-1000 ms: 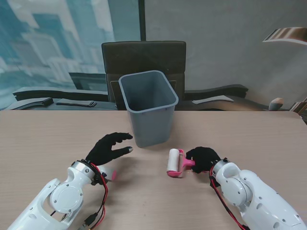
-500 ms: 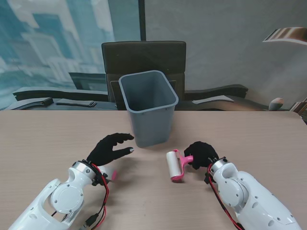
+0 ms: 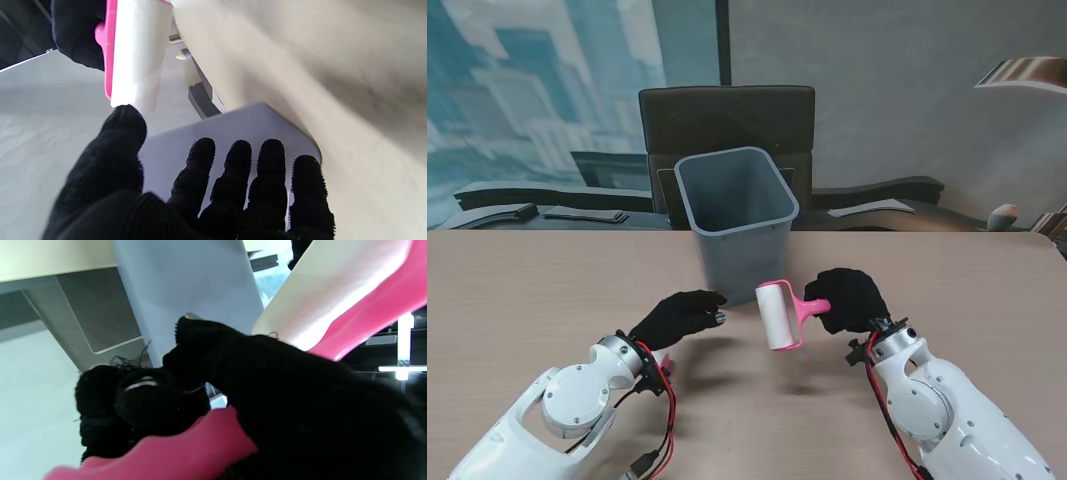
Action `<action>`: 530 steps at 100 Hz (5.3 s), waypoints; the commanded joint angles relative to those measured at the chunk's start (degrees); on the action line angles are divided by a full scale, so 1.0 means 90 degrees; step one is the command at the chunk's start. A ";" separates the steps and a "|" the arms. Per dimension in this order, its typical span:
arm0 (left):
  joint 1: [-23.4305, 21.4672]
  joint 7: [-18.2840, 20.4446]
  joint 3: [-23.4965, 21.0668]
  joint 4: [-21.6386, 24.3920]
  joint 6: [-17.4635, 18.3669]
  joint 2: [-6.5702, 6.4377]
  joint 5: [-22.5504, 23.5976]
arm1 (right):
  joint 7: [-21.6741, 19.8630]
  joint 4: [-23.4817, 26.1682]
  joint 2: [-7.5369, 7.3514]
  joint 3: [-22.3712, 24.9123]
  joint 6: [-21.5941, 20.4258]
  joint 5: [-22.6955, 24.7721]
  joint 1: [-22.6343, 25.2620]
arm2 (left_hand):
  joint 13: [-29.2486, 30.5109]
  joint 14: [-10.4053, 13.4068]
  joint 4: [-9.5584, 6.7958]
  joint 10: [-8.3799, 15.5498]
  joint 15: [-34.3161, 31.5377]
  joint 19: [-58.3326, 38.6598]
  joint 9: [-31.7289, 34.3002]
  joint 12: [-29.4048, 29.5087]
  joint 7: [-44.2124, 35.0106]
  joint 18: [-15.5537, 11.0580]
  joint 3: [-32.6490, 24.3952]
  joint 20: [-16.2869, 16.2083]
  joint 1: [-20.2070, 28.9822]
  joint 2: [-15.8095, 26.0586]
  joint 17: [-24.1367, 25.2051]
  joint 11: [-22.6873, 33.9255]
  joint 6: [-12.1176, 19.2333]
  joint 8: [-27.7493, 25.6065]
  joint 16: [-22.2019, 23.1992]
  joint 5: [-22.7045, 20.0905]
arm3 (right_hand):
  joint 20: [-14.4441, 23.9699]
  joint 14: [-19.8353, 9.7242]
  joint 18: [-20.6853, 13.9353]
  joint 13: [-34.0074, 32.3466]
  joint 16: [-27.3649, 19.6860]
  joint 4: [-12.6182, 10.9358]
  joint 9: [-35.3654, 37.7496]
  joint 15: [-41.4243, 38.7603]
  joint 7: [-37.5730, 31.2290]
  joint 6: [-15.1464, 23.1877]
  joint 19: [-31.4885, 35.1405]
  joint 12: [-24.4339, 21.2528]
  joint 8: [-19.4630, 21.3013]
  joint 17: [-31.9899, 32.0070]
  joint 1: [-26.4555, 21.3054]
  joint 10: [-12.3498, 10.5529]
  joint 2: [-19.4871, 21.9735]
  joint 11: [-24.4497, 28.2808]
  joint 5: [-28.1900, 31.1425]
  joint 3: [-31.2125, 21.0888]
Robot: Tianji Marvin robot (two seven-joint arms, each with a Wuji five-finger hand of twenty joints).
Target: Replace a lint-roller refill
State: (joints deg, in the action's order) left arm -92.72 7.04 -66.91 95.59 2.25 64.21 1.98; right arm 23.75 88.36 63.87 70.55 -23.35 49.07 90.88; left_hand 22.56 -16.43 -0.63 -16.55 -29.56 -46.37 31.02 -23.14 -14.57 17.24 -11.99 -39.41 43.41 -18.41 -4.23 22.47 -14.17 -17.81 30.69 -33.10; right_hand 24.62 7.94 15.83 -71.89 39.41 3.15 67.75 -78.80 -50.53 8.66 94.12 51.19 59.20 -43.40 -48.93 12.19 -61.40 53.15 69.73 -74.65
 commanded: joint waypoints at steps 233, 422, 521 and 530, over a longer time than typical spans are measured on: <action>-0.0141 0.0247 0.0361 0.0659 -0.0821 0.0150 -0.1141 | 0.0758 -0.0311 0.0313 -0.1595 0.0682 -0.0138 -0.0791 | 0.0641 -0.0072 0.0124 0.0115 -0.0436 -0.0338 0.0699 -0.0109 -0.0638 0.0182 -0.1144 -0.0245 -0.0103 -0.0502 -0.0287 0.0395 0.0245 -0.0318 0.0235 -0.0572 | -0.0205 -0.0595 0.0030 -0.0325 -0.0201 -0.0606 0.0091 0.0342 -0.0471 0.0174 0.0038 -0.0356 0.0030 0.0188 -0.0759 -0.0082 0.0429 0.0227 0.0256 -0.1701; -0.0240 -0.1579 0.0421 0.0557 0.0063 0.0421 0.0388 | -0.1337 -0.0403 0.0118 -0.0901 -0.0707 -0.1470 -0.0725 | 0.2316 -0.0241 -0.0492 0.0305 -0.3084 -0.2891 0.2825 -0.2468 -0.4845 0.0084 -0.2210 0.0059 0.2267 -0.0552 -0.1452 0.1487 0.1033 -0.0761 0.0950 -0.0400 | 0.0461 0.0092 -0.0301 0.2778 -0.1726 -0.0058 -0.3146 0.5917 0.2961 -0.1615 -0.3535 -0.2750 -0.2155 0.2677 0.2714 0.0195 0.5140 -0.1886 -0.3204 0.5383; -0.0260 -0.1607 0.0515 0.0524 0.0235 0.0405 0.0553 | 0.0505 -0.0620 0.0625 -0.1430 -0.0277 -0.1655 -0.0866 | 0.2313 -0.0199 -0.0547 0.0323 -0.3046 -0.2881 0.2830 -0.2475 -0.4862 0.0085 -0.2269 0.0057 0.2206 -0.0568 -0.1448 0.1510 0.1048 -0.0833 0.0954 -0.0386 | 0.0465 0.0461 0.0362 0.1088 -0.1462 -0.0695 -0.1468 0.4439 0.0448 -0.1610 -0.2216 -0.2675 -0.2403 0.1306 0.0586 0.0602 0.5267 -0.0887 -0.2998 0.3082; -0.0254 -0.1611 0.0542 0.0526 0.0223 0.0411 0.0526 | 0.0646 -0.0660 0.0634 -0.1473 -0.0249 -0.1529 -0.0899 | 0.2318 -0.0192 -0.0563 0.0312 -0.3052 -0.2880 0.2826 -0.2482 -0.4872 0.0085 -0.2290 0.0057 0.2194 -0.0571 -0.1449 0.1525 0.1036 -0.0853 0.0957 -0.0381 | 0.0450 0.0310 0.0270 0.0869 -0.1396 -0.0359 -0.1244 0.4238 0.0091 -0.1370 -0.2060 -0.2609 -0.2491 0.1030 0.0342 0.0468 0.4341 -0.0774 -0.2916 0.1840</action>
State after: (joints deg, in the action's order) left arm -94.75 -8.26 -62.35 99.89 4.38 67.73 6.96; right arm 29.69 82.59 69.12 57.46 -25.94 35.03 83.07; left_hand 42.24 -19.87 2.90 -18.48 -54.48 -70.23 52.94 -41.24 -46.27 21.33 -18.77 -39.23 51.34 -30.71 -17.93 30.21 -19.93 -21.14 38.03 -34.18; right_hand 28.22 12.72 18.92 -61.80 26.10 -0.38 54.42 -39.00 -46.13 -8.78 70.64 27.10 37.11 -32.38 -39.31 16.72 -17.50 44.90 44.48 -43.89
